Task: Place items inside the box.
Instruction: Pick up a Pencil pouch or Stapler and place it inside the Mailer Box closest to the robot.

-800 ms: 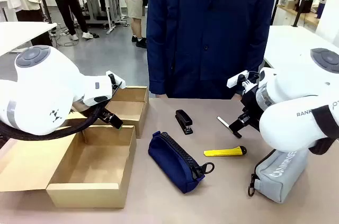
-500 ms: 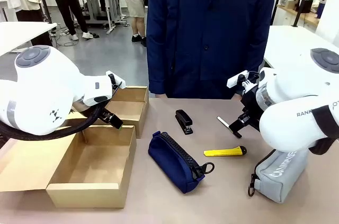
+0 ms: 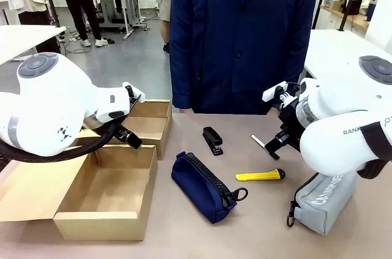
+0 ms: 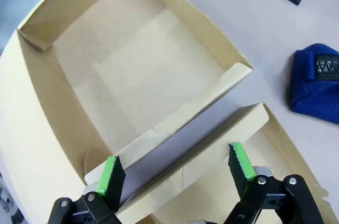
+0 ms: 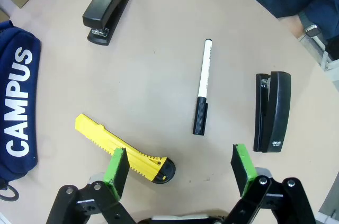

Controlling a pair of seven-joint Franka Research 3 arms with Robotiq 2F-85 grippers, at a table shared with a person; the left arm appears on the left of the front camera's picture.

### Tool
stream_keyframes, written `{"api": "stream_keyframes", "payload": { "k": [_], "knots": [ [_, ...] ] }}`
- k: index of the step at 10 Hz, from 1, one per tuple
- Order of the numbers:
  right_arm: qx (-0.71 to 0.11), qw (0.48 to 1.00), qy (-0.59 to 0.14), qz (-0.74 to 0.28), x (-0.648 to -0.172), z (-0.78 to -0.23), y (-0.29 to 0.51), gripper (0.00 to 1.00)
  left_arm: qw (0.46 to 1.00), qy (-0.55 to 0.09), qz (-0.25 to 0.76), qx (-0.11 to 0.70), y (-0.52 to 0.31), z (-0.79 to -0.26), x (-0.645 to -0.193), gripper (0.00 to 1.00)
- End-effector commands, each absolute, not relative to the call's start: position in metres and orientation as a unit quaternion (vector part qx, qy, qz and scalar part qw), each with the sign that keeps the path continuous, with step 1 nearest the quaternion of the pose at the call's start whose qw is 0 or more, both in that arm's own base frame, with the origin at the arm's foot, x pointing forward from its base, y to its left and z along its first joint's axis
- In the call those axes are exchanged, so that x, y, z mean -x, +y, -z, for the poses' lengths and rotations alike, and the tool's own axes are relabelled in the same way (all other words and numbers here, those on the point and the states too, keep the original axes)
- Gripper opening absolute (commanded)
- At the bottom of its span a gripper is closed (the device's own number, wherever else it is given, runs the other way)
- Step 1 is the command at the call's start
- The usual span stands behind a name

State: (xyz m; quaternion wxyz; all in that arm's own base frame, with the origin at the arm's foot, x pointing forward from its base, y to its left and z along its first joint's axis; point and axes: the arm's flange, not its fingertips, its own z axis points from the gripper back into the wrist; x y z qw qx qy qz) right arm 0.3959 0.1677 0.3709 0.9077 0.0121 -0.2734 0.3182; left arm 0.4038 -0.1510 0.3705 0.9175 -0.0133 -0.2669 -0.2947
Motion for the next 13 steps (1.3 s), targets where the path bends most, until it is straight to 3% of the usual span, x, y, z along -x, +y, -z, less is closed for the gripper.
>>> {"api": "stream_keyframes", "payload": {
  "k": [1, 7, 8, 10, 12, 13],
  "knots": [
    [-0.012, 0.908, -0.273, -0.318, -0.396, -0.371, 0.168, 1.00, 0.917, -0.267, 0.295, 0.013, -0.151, -0.371, -0.404, 1.00],
    [-0.012, 0.908, -0.273, -0.318, -0.396, -0.371, 0.168, 1.00, 0.917, -0.267, 0.295, 0.013, -0.151, -0.371, -0.404, 1.00],
    [-0.013, 0.908, -0.265, -0.324, -0.391, -0.382, 0.169, 1.00, 0.913, -0.262, 0.311, 0.035, -0.148, -0.384, -0.395, 1.00],
    [-0.100, 0.912, -0.238, -0.317, -0.370, -0.429, 0.161, 1.00, 0.945, -0.231, 0.224, 0.063, -0.144, -0.446, -0.372, 1.00],
    [-0.154, 0.924, -0.228, -0.264, -0.324, -0.500, 0.126, 1.00, 0.935, -0.236, 0.218, 0.151, -0.131, -0.519, -0.334, 1.00],
    [-0.211, 0.915, -0.239, -0.247, -0.301, -0.529, 0.097, 1.00, 0.908, -0.206, 0.257, 0.258, -0.102, -0.537, -0.322, 1.00]
  ]
}}
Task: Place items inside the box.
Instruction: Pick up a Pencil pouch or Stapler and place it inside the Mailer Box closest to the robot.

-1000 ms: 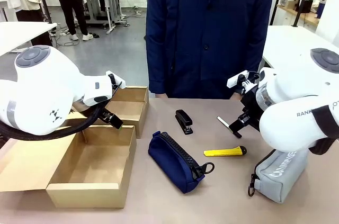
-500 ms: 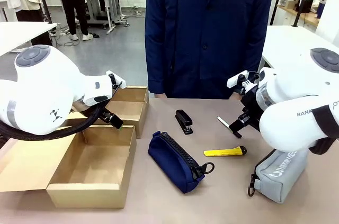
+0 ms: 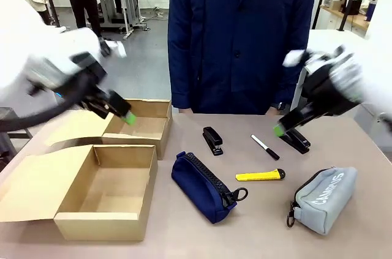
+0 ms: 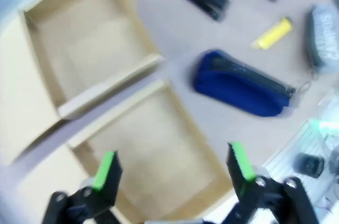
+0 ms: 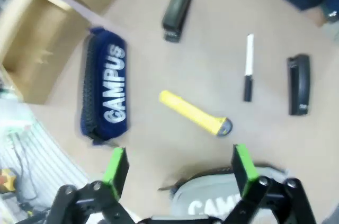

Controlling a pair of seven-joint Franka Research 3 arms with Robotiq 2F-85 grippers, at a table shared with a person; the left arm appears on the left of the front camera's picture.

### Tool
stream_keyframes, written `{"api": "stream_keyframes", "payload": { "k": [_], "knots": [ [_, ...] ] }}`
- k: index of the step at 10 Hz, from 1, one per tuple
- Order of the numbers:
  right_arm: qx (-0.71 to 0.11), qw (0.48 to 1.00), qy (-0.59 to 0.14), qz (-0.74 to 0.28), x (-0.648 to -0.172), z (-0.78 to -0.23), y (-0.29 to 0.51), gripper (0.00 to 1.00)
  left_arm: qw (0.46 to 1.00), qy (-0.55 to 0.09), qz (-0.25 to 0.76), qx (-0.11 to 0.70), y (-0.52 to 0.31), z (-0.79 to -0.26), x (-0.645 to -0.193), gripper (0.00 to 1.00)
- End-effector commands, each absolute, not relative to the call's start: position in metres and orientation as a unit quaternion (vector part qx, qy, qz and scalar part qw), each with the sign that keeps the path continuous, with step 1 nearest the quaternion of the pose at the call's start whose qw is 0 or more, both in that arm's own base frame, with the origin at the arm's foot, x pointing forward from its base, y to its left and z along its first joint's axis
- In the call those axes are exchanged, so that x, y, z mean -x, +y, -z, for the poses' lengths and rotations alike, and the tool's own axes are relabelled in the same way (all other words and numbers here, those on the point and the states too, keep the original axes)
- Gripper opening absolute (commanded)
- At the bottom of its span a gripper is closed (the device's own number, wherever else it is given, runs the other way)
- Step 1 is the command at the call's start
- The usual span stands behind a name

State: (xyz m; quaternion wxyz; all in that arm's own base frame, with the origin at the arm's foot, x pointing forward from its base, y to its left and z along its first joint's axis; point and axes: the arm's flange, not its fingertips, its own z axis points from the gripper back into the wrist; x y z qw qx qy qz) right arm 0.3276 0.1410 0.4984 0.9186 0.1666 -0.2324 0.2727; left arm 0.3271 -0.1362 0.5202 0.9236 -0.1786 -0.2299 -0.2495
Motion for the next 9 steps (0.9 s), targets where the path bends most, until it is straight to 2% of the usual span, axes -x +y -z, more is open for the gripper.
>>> {"api": "stream_keyframes", "payload": {
  "k": [1, 2, 3, 5, 7, 8, 9],
  "knots": [
    [-0.269, 0.899, -0.246, -0.244, -0.283, -0.549, 0.055, 1.00, 0.883, -0.206, 0.241, 0.347, -0.063, -0.548, -0.321, 1.00],
    [-0.311, 0.892, -0.271, -0.184, -0.273, -0.557, 0.008, 1.00, 0.845, -0.200, 0.227, 0.441, -0.018, -0.549, -0.320, 1.00],
    [-0.371, 0.872, -0.293, -0.125, -0.263, -0.553, -0.050, 1.00, 0.820, -0.216, 0.171, 0.503, 0.037, -0.539, -0.322, 1.00],
    [-0.460, 0.826, -0.326, -0.031, -0.249, -0.523, -0.146, 1.00, 0.782, -0.249, 0.064, 0.568, 0.126, -0.495, -0.318, 1.00],
    [-0.504, 0.784, -0.358, 0.047, -0.237, -0.477, -0.203, 1.00, 0.726, -0.295, -0.047, 0.620, 0.163, -0.448, -0.301, 1.00],
    [-0.515, 0.771, -0.365, 0.081, -0.233, -0.454, -0.212, 1.00, 0.696, -0.325, -0.089, 0.634, 0.164, -0.433, -0.288, 1.00],
    [-0.483, 0.785, -0.372, 0.113, -0.233, -0.441, -0.210, 1.00, 0.700, -0.341, -0.122, 0.615, 0.155, -0.429, -0.282, 1.00]
  ]
}}
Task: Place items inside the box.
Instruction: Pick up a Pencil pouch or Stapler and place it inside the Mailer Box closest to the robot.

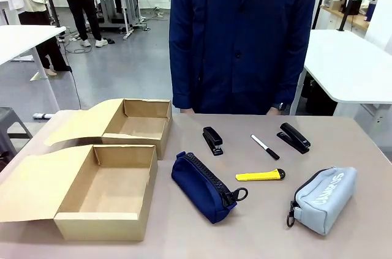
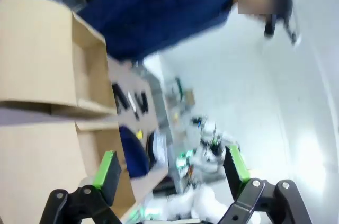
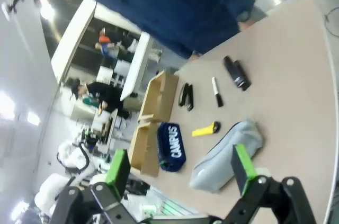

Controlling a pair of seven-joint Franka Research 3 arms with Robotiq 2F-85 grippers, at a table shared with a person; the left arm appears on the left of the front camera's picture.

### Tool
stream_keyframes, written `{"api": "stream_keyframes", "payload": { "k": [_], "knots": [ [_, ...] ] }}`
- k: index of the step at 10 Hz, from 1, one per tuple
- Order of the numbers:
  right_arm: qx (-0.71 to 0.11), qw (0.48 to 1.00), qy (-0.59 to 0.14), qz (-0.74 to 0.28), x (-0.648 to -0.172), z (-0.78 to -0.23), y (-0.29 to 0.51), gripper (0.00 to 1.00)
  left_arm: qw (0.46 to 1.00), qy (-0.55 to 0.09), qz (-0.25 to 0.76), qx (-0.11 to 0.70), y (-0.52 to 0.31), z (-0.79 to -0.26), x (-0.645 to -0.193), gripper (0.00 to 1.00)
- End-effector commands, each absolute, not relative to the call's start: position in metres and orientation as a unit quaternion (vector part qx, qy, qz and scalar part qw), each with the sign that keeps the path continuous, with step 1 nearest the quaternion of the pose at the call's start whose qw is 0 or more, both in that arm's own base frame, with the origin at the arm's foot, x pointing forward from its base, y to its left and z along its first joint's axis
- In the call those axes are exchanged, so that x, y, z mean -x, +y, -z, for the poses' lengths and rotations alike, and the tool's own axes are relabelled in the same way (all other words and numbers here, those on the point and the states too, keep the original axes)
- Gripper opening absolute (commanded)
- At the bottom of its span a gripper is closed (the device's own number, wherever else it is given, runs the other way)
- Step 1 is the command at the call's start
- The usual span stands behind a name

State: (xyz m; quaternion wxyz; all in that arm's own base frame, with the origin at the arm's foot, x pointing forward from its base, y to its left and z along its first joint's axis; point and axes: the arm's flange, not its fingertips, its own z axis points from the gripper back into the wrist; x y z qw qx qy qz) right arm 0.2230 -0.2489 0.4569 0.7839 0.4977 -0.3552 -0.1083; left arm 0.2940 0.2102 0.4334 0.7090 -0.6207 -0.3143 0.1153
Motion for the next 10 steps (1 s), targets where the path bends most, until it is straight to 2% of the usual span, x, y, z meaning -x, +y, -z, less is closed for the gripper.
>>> {"api": "stream_keyframes", "payload": {
  "k": [1, 8, 10],
  "knots": [
    [-0.496, 0.791, -0.350, 0.082, -0.221, -0.475, -0.236, 1.00, 0.728, -0.293, -0.072, 0.615, 0.198, -0.443, -0.288, 1.00],
    [-0.498, 0.793, -0.338, 0.090, -0.221, -0.476, -0.232, 1.00, 0.728, -0.293, -0.072, 0.615, 0.198, -0.443, -0.288, 1.00],
    [-0.425, 0.851, -0.306, -0.035, -0.257, -0.492, -0.151, 1.00, 0.728, -0.293, -0.072, 0.615, 0.198, -0.443, -0.288, 1.00]
  ]
}}
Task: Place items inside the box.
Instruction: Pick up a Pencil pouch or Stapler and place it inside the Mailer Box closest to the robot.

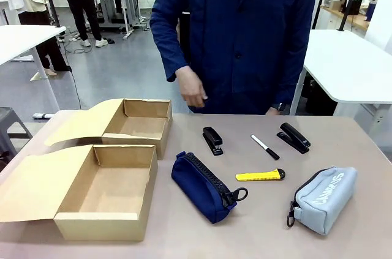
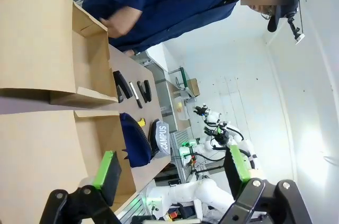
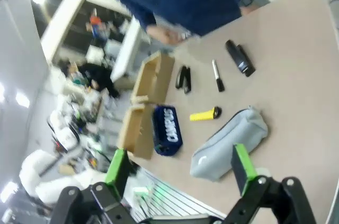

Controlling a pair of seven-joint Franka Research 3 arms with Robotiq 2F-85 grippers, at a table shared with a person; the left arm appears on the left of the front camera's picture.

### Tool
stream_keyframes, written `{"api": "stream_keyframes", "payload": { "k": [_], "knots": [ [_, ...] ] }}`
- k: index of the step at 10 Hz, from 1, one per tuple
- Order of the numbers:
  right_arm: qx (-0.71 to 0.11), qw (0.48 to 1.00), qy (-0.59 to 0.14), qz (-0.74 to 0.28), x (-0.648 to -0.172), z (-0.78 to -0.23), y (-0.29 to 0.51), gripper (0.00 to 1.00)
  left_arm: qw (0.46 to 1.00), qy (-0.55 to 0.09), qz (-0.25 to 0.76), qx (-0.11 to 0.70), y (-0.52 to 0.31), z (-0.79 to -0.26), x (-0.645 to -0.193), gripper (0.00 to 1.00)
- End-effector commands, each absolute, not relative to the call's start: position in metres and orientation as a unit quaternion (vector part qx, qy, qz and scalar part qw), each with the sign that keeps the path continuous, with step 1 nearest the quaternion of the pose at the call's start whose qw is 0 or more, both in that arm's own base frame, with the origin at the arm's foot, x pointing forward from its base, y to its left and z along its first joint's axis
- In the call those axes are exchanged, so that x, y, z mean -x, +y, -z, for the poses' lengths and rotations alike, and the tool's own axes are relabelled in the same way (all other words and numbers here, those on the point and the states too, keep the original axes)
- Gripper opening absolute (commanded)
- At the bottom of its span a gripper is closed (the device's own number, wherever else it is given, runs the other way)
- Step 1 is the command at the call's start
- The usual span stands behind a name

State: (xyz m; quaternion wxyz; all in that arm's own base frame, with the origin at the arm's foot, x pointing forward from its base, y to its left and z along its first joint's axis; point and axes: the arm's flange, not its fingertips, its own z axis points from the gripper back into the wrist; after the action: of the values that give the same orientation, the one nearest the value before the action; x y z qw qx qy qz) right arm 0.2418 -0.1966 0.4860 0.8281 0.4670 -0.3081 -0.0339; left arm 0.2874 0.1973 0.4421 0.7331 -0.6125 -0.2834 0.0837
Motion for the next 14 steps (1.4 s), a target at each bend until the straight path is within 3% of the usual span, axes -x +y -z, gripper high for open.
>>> {"api": "stream_keyframes", "payload": {
  "k": [1, 3, 5, 6, 7, 9, 14],
  "knots": [
    [-0.393, 0.870, -0.284, -0.090, -0.276, -0.497, -0.107, 1.00, 0.728, -0.293, -0.072, 0.615, 0.198, -0.443, -0.288, 1.00],
    [-0.364, 0.893, -0.207, -0.166, -0.296, -0.491, -0.062, 1.00, 0.728, -0.293, -0.072, 0.615, 0.198, -0.443, -0.288, 1.00],
    [-0.358, 0.902, -0.160, -0.179, -0.278, -0.486, -0.069, 1.00, 0.728, -0.293, -0.072, 0.615, 0.198, -0.443, -0.288, 1.00],
    [-0.346, 0.897, -0.209, -0.175, -0.264, -0.491, -0.084, 1.00, 0.728, -0.293, -0.072, 0.615, 0.198, -0.443, -0.288, 1.00],
    [-0.416, 0.859, -0.274, -0.115, -0.253, -0.500, -0.118, 1.00, 0.728, -0.293, -0.072, 0.615, 0.198, -0.443, -0.288, 1.00],
    [-0.417, 0.849, -0.323, -0.036, -0.227, -0.492, -0.166, 1.00, 0.728, -0.293, -0.072, 0.615, 0.198, -0.443, -0.288, 1.00],
    [-0.417, 0.848, -0.327, 0.004, -0.223, -0.482, -0.163, 1.00, 0.728, -0.293, -0.072, 0.615, 0.198, -0.443, -0.288, 1.00]
  ]
}}
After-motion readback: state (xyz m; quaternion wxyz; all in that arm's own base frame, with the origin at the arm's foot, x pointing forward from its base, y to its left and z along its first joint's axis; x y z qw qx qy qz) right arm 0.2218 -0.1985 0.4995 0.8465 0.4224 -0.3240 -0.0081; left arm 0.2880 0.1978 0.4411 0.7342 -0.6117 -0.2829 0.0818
